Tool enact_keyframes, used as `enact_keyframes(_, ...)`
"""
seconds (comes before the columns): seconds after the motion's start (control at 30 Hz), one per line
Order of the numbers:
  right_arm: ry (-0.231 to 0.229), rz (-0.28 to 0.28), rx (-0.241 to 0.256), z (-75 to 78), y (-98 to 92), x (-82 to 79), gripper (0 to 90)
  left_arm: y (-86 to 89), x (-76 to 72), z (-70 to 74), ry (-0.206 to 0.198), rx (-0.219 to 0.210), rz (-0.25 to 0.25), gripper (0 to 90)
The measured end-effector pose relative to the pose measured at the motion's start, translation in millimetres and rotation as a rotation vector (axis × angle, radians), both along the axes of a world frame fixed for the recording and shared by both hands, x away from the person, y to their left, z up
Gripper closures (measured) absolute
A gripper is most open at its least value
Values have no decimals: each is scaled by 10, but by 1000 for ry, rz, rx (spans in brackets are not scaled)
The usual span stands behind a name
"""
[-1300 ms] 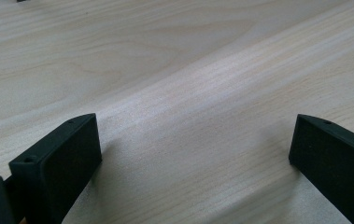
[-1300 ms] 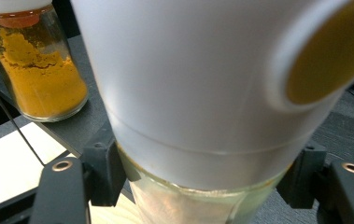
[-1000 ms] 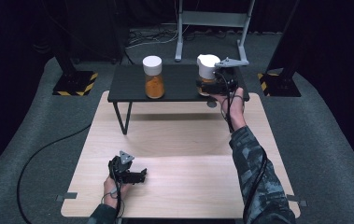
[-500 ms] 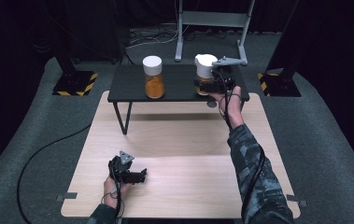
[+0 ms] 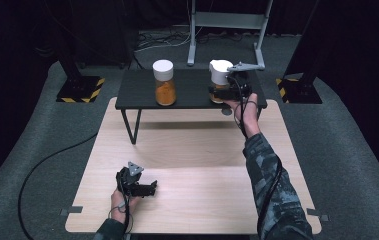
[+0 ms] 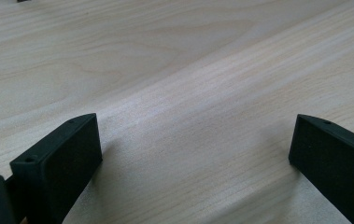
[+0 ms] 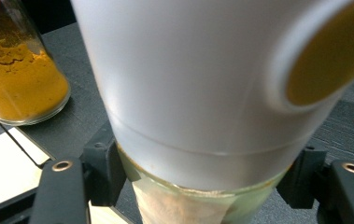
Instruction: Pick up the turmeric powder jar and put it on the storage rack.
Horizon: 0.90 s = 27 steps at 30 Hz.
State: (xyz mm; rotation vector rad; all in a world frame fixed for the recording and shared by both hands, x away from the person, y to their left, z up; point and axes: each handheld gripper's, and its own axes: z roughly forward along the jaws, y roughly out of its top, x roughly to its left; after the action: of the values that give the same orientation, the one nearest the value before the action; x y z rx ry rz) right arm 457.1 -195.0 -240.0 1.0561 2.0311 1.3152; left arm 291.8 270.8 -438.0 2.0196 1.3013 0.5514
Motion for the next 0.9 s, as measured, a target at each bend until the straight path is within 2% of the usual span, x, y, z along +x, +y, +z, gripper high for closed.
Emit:
enact_keyframes(0.33,7,-2,4,-21,-10,13,295,0,-1,-1,-1,0,0,20)
enact_keyframes(0.5,-18,-1,-7,-63,7,-31,295,-1,-1,-1,-1,0,0,20)
enact_keyframes(0.9,-22,-4,-4,-76,2,-37,280,-1,0,-1,-1,0,0,20)
